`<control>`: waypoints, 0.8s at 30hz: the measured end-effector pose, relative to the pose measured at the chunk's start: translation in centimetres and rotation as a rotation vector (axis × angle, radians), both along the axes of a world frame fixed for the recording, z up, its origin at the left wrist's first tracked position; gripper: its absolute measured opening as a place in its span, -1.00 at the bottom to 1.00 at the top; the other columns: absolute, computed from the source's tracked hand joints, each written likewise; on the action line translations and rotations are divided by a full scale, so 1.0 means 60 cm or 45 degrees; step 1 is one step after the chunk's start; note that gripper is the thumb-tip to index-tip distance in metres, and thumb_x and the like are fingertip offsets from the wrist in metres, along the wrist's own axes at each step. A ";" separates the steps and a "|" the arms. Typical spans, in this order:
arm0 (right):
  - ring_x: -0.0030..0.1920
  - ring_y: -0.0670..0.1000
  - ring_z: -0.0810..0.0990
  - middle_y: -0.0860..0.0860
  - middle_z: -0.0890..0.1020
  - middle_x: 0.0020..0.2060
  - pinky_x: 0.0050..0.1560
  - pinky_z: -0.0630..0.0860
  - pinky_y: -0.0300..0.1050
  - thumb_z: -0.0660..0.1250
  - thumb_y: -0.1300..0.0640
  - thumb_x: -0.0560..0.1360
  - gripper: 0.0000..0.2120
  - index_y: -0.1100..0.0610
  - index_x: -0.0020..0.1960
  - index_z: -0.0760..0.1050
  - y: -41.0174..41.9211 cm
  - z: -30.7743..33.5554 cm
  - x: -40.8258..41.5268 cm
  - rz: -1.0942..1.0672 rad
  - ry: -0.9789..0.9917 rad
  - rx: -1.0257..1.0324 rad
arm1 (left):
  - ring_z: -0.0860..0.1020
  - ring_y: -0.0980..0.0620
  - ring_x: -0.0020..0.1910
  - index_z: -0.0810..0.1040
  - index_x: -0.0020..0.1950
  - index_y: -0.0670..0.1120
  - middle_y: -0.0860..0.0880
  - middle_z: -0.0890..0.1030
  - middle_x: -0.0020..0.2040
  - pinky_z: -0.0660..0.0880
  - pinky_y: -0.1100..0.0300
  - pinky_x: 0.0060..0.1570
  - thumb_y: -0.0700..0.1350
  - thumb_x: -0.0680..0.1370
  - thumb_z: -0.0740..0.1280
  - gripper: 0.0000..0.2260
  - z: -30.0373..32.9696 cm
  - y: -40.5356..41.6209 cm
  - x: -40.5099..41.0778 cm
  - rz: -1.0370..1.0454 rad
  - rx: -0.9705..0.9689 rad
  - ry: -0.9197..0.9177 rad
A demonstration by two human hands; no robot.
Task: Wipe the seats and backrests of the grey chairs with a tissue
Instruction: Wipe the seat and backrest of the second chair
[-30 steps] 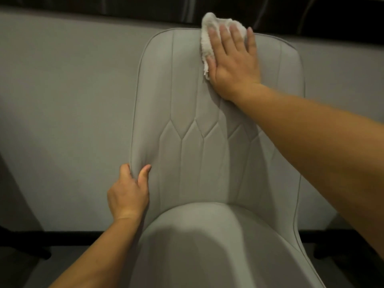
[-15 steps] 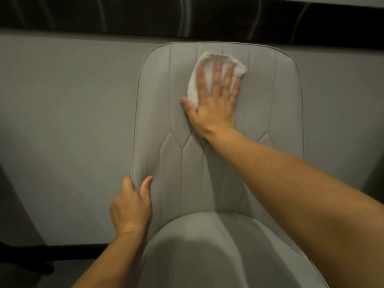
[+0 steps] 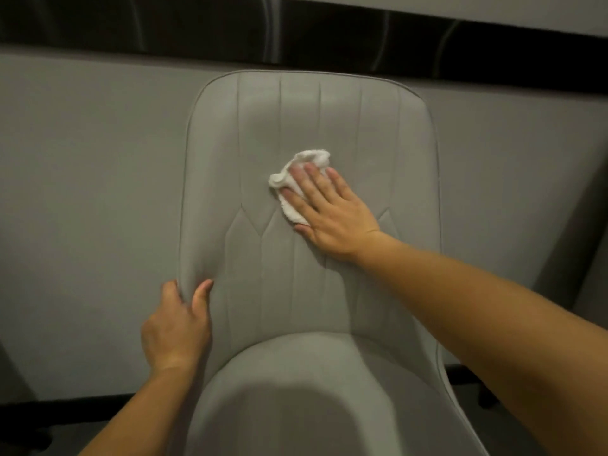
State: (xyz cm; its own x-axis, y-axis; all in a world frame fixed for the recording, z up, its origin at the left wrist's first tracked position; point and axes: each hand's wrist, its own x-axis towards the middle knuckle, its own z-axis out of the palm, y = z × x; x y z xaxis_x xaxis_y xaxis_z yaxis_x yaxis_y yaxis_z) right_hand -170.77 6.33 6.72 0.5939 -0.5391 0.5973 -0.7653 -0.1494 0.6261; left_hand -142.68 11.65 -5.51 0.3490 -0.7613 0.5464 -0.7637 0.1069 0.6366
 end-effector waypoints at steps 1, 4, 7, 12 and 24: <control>0.59 0.24 -0.02 0.19 0.06 0.59 0.56 -0.04 0.21 0.06 -0.18 0.66 -0.37 0.11 0.62 0.05 0.009 -0.006 -0.025 -0.065 -0.035 -0.009 | 0.51 -0.38 -0.31 0.30 -0.16 -0.13 -0.34 0.55 -0.29 0.29 -0.02 -0.35 0.25 0.52 0.17 -0.57 0.000 0.000 0.000 0.005 0.012 0.003; 0.59 0.25 -0.13 0.25 -0.05 0.59 0.56 -0.19 0.21 0.09 -0.21 0.63 -0.27 0.17 0.62 -0.06 0.030 -0.030 -0.062 -0.262 -0.206 -0.021 | 0.51 -0.40 -0.30 0.29 -0.16 -0.12 -0.35 0.54 -0.28 0.27 -0.02 -0.35 0.20 0.53 0.22 -0.61 0.004 0.001 0.000 0.006 0.011 0.019; 0.57 0.28 -0.21 0.31 -0.11 0.57 0.53 -0.29 0.22 0.00 -0.22 0.62 -0.26 0.18 0.62 -0.14 0.036 -0.051 -0.042 -0.439 -0.491 -0.054 | 0.51 -0.39 -0.33 0.28 -0.18 -0.12 -0.35 0.54 -0.30 0.27 -0.01 -0.37 0.17 0.53 0.25 -0.63 0.004 0.001 0.001 -0.006 0.000 0.029; 0.57 0.33 -0.07 0.34 0.01 0.56 0.54 -0.15 0.28 -0.03 -0.15 0.64 -0.35 0.17 0.61 -0.01 0.028 -0.075 0.034 -0.411 -1.103 -0.128 | 0.49 -0.39 -0.37 0.24 -0.19 -0.10 -0.35 0.53 -0.34 0.24 0.00 -0.39 0.18 0.53 0.24 -0.62 0.004 0.000 0.001 -0.014 -0.021 0.028; 0.60 0.17 -0.08 0.14 0.00 0.59 0.56 -0.14 0.19 0.03 -0.09 0.64 -0.42 0.03 0.61 0.02 0.002 -0.190 0.263 0.270 -0.848 0.117 | 0.44 -0.27 -0.44 0.25 -0.20 -0.08 -0.18 0.47 -0.42 0.20 0.08 -0.42 0.25 0.53 0.13 -0.61 -0.006 -0.007 0.002 -0.049 -0.082 0.020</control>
State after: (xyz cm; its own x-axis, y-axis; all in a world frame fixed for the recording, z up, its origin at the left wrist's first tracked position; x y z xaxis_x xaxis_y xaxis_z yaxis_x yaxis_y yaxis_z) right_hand -155.02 6.48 -4.70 0.2158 -0.5177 0.8279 -0.9300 -0.3674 0.0126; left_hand -142.55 11.22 -5.90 0.3291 -0.7375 0.5897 -0.7484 0.1771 0.6391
